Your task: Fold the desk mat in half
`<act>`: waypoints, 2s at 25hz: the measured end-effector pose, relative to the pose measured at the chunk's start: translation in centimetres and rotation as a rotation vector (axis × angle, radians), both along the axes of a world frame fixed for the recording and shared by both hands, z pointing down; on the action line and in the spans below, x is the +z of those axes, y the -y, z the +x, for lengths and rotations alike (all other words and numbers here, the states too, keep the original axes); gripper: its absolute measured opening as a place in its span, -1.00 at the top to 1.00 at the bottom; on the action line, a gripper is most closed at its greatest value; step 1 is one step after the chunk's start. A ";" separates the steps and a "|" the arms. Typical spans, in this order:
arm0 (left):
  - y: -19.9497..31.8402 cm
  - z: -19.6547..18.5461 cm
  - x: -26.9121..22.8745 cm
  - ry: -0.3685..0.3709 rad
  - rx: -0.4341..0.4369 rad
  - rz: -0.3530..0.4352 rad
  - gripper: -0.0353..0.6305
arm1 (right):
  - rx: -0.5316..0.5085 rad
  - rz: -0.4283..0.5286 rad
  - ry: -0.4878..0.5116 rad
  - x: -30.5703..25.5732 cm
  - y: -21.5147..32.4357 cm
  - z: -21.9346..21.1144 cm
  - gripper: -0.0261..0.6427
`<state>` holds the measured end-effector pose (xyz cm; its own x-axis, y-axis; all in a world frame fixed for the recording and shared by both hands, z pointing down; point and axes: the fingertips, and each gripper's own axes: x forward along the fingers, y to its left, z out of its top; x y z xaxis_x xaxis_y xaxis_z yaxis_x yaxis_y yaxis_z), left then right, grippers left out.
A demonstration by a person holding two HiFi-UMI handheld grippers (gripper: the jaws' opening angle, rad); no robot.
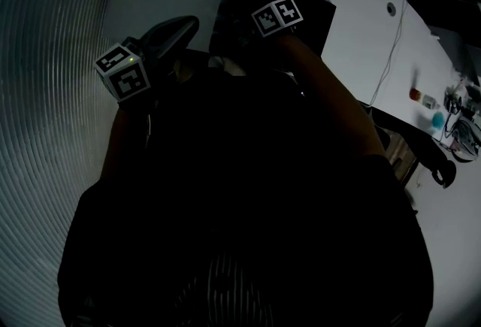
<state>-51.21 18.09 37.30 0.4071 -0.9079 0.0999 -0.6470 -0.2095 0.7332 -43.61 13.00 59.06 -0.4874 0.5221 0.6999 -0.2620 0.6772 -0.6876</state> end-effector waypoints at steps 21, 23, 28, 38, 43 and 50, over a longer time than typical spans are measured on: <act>2.6 4.9 0.4 0.046 0.169 -0.012 0.87 | 0.285 0.047 0.406 -14.3 8.5 6.0 0.50; 4.1 5.9 -0.4 0.063 0.201 -0.004 0.87 | 0.313 0.117 0.471 -17.9 10.2 8.3 0.54; 8.4 10.4 -3.9 0.100 0.344 0.029 0.87 | 0.414 0.263 0.537 -23.9 11.8 14.6 0.61; 14.6 22.0 -9.4 0.240 0.562 0.184 0.87 | 0.478 0.494 0.627 -28.7 13.5 21.7 0.91; 16.1 25.0 -10.4 0.289 0.571 0.208 0.87 | 0.510 0.578 0.664 -30.6 14.5 23.7 0.91; 17.8 26.5 -9.5 0.283 0.549 0.187 0.87 | 0.507 0.578 0.697 -31.4 16.7 25.3 0.91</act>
